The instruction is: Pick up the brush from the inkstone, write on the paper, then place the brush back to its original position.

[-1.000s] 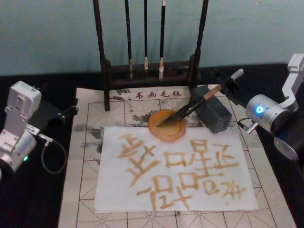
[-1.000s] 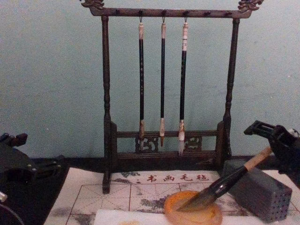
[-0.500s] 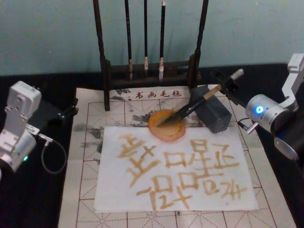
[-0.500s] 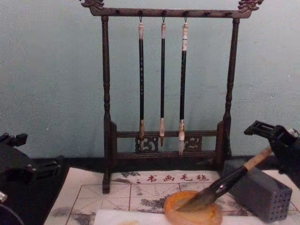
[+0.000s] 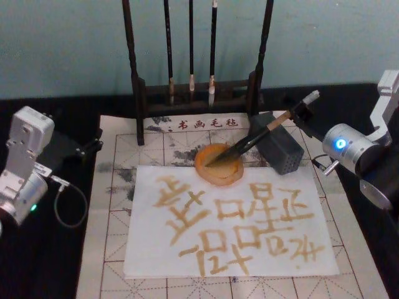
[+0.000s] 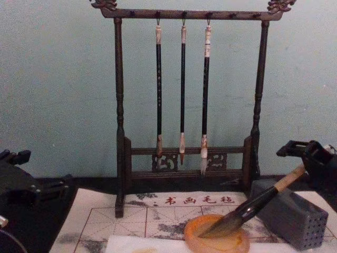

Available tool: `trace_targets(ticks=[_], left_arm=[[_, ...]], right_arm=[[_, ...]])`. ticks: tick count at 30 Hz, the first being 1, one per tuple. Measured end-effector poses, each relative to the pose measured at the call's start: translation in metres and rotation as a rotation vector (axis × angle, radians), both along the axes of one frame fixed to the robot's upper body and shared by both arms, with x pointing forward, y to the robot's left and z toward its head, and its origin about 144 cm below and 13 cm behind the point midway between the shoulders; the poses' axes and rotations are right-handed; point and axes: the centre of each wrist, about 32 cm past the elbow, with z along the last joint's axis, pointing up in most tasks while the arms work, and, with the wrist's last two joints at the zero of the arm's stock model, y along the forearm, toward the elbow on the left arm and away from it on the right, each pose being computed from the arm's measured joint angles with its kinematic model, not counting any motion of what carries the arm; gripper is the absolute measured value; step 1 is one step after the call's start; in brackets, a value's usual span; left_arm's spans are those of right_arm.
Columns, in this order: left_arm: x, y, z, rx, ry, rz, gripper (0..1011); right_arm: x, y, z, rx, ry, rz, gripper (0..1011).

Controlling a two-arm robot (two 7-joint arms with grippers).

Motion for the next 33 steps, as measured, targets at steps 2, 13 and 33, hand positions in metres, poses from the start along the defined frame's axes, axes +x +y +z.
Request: trace_targets(ticks=[2, 13, 33], left_arm=[[0.0, 0.0, 0.0, 0.0, 0.0, 0.0, 1001], [0.0, 0.0, 0.0, 0.0, 0.0, 0.0, 1001], [0.0, 0.0, 0.0, 0.0, 0.0, 0.0, 1001]], right_arm=[[-0.0001, -0.0001, 0.0, 0.0, 0.0, 0.0, 641], [-0.0002, -0.0001, -0.0002, -0.001, 0.001, 0.001, 296], [-0.0002, -0.0002, -0.0002, -0.001, -0.005, 0.001, 179]])
